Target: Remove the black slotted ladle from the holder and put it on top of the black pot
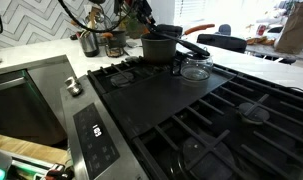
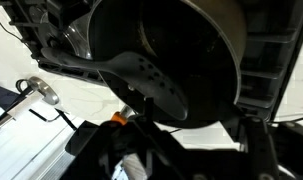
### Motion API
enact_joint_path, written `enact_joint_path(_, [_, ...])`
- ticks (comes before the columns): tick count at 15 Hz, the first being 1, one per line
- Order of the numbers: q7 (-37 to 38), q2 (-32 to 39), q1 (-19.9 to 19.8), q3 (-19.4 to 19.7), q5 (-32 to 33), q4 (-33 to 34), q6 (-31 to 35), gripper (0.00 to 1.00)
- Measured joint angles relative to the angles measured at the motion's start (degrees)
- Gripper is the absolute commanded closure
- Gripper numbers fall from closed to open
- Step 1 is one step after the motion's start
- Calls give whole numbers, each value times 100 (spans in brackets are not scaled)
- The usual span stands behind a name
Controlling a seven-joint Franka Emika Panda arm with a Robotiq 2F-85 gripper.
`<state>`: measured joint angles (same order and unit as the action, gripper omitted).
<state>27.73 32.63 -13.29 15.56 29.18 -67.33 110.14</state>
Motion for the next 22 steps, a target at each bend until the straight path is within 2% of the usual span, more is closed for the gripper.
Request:
enact_joint_path(6, [0, -13, 51, -93, -131, 268, -436, 0])
enact_joint_path(13, [-93, -569, 239, -433, -834, 443, -1784, 0])
enact_joint_path(17, [-972, -1162, 129, -507, -1310, 280, -1922, 0])
enact_joint_path(22, [-2664, -2012, -230, -491, -1887, -468, -1921, 0])
